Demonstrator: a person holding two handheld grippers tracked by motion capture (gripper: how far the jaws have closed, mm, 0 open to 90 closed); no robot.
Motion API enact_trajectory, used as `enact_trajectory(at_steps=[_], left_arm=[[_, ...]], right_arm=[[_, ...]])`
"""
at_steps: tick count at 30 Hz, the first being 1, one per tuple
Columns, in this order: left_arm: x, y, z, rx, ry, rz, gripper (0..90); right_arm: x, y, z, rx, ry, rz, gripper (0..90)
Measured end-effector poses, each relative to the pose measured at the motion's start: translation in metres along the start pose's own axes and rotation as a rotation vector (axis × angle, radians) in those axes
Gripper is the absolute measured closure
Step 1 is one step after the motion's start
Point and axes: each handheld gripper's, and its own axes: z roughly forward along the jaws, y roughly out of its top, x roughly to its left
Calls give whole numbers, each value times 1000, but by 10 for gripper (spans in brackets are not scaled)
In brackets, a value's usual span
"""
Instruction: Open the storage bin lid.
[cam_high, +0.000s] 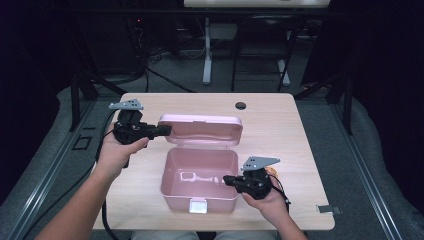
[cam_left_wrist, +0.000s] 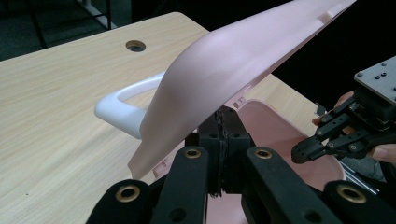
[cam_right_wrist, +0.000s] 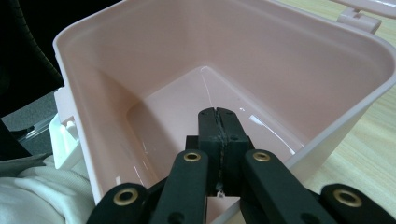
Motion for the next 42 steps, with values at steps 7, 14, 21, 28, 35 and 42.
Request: enact_trajectory(at_steps=[7,14,21,28,35,42], left_arm=[[0,2,0,1,3,3,891],[5,4,2,-1,12,-7,890],[10,5,3,-2,26,-17,886],[17,5,5,-3,55,-28,876],[21,1,6,-6,70,-35,854],[26,-13,8,-22,59,-63,734]], right_arm=[[0,0,0,0,4,3,900],[0,0,0,-4,3,3,900],[-1,0,0,-4,6,8,900],[-1,0,0,-4,6,7,900],[-1,-1,0,-6,5,8,900],[-1,-1,0,-5,3,16,900]])
